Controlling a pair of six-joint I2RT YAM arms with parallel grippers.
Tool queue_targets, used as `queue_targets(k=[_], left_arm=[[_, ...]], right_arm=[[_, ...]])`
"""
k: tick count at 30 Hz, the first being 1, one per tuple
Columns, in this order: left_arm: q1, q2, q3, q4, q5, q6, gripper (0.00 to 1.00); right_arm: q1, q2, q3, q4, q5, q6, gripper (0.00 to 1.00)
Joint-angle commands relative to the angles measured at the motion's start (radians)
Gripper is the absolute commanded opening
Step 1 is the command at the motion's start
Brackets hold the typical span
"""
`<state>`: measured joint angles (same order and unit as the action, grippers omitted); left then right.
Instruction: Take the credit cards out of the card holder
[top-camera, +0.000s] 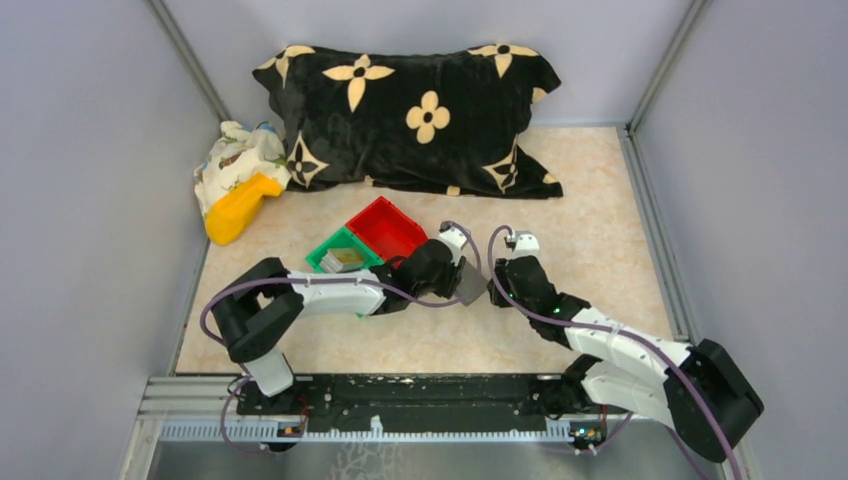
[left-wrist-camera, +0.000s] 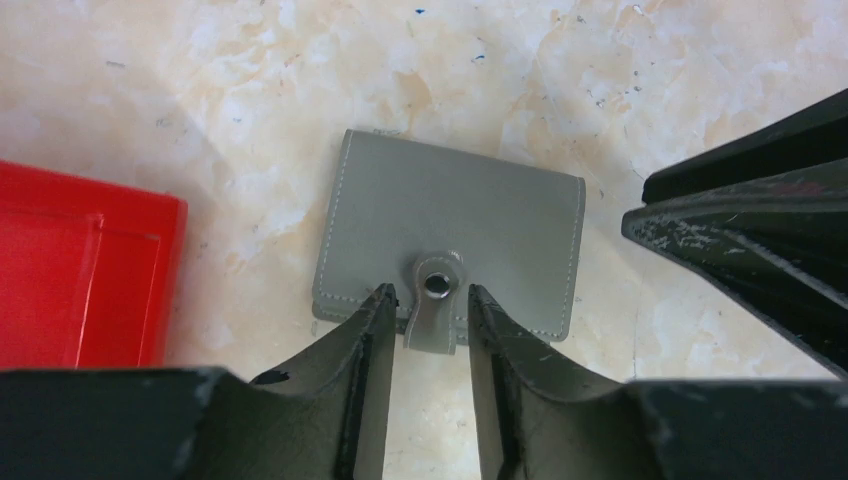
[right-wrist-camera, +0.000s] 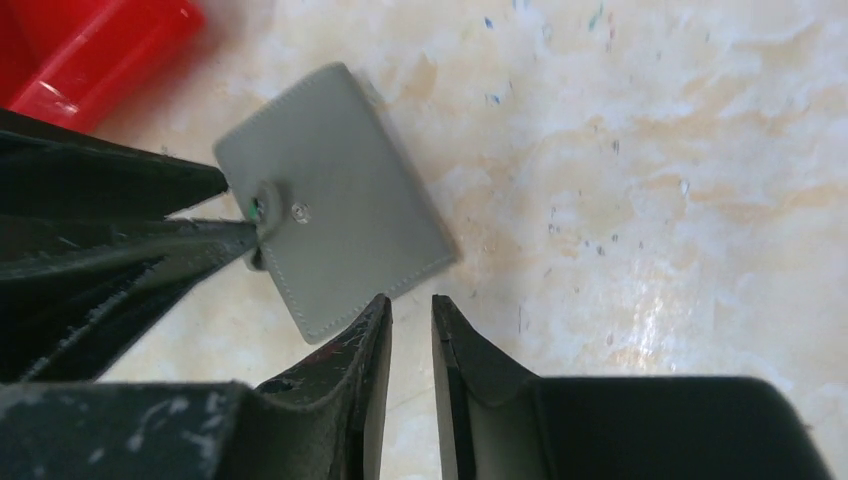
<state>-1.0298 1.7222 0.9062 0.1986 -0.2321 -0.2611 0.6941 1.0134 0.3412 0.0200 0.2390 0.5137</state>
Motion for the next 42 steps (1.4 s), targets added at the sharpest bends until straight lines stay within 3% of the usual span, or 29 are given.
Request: queue_targets(k=[1,4,8,10,14,15,18,22,31,42], left_arm=[[-0.001,-0.059,-0.029,0.049,-0.021,-0.017,0.45],[-0.001,-0.075,-0.041,0.058,-0.029,-0.025,0.59],[-0.001,-0.096,-0.062,0.062,-0.048,-0.033,0.65],[-0.001,-0.109,-0.071,0.060,-0.056,-0.039,0.65],[-0.001,-0.177,-0.102,0.059,-0.076,-0.064,0.65],[-0.001,-0.210,-0.115,0.068,-0.060,-0.056,0.66],[-0.008,-0.269,-0.115,0.040,-0.041,-0.034,0.87],[-0.010,-0.342,-0.125,-0.016,-0.100,-0.021,1.00],[-0.010,-0.437,-0.157,-0.050,-0.190,-0.048,1.00],[-0.009,-0.474,-0.175,-0.069,-0.258,-0.084,1.00]], right_arm=[[0.013,-0.052,0.078,0.012,0.017,-0.076,0.25],[0.012,-0.018,0.097,0.025,0.018,-0.093,0.31],[0.015,0.059,0.125,0.048,0.036,-0.100,0.34],[0.015,0.105,0.144,0.054,0.068,-0.091,0.27],[0.014,0.207,0.220,0.051,0.083,-0.090,0.01],[0.015,0.230,0.234,0.058,0.076,-0.090,0.00],[0.015,0.283,0.251,0.102,0.058,-0.091,0.00],[0.015,0.336,0.252,0.169,0.018,-0.095,0.00],[0.062,0.404,0.297,0.208,-0.028,-0.077,0.00],[0.237,0.432,0.325,0.184,0.013,-0.024,0.01]])
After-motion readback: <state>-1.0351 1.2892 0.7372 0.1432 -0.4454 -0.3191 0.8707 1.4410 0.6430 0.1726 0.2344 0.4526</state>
